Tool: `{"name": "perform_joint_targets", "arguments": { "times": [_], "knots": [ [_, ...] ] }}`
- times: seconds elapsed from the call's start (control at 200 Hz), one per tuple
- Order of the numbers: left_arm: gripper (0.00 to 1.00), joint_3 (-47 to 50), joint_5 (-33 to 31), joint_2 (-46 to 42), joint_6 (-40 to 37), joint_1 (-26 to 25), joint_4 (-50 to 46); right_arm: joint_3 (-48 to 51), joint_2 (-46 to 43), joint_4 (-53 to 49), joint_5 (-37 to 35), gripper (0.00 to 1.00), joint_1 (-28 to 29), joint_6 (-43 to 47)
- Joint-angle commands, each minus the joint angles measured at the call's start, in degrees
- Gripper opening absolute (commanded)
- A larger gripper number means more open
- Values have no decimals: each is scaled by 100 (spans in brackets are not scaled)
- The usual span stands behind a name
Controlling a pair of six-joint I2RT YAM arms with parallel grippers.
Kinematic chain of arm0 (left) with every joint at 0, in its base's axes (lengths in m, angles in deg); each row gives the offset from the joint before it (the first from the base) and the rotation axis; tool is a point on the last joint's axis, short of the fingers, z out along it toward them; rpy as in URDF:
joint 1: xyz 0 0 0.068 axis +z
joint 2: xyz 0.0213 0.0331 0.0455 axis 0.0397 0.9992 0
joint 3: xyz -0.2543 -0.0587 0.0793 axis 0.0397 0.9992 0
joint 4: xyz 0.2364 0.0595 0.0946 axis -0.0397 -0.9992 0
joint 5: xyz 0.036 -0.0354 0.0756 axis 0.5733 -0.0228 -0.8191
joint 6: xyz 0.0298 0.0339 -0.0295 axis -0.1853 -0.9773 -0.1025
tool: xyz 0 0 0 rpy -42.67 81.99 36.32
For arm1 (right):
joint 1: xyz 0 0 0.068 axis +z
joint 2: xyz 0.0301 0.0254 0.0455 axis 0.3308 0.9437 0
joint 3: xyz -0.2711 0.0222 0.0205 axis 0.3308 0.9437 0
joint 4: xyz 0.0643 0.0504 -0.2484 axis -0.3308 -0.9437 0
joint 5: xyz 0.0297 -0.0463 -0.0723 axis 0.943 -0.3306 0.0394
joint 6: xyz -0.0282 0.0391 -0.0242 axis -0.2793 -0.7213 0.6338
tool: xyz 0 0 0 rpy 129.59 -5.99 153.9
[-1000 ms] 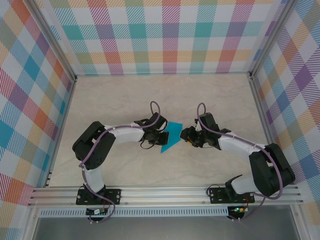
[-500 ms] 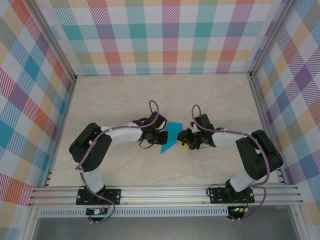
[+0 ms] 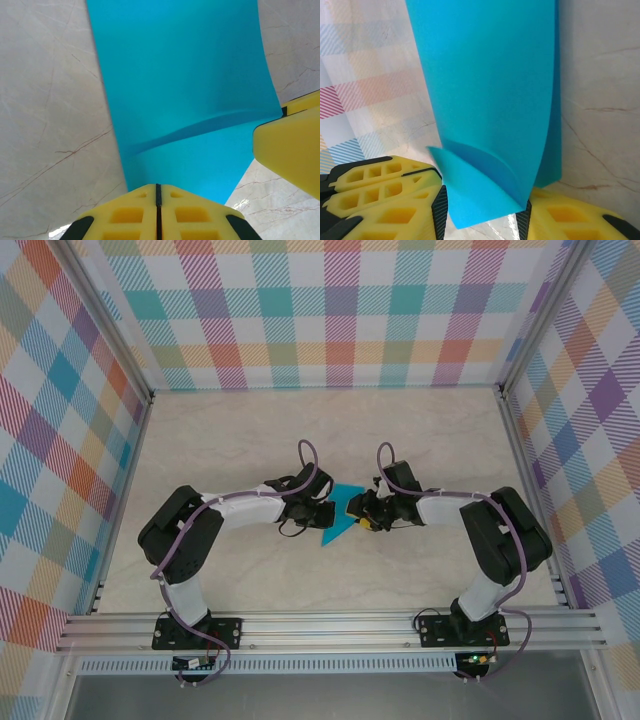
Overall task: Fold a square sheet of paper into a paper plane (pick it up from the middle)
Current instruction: Fourth fold the wing at the center of the table.
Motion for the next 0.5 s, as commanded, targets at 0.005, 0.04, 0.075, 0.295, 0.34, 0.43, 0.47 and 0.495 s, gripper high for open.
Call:
{"name": "perform_joint_targets", "arguments": {
  "times": [0.005, 0.04, 0.075, 0.295, 0.34, 0.43, 0.47, 0.495],
  "knots": [
    [9, -145, -66, -61, -110, 31, -163, -119, 39, 160, 195, 42, -14, 152],
    [10, -136, -76, -76, -110, 31, -164, -100, 24, 177, 232, 42, -20, 204],
    [10, -136, -81, -73, -112, 36, -164, -73, -1, 184, 255, 42, -17, 253],
    [10, -145, -187, 53, -92, 29, -158, 174, -227, 437, 399, 44, -11, 461],
    [9, -149, -196, 76, -83, 29, -161, 203, -218, 487, 407, 43, -2, 457],
    [9, -146, -220, 90, -49, 42, -164, 231, -190, 521, 414, 40, 6, 494],
    [9, -137, -216, 82, -48, 33, -160, 230, -176, 518, 422, 40, 6, 534],
    [9, -129, -207, 65, -43, 27, -159, 233, -164, 525, 443, 40, 11, 569]
  ]
}}
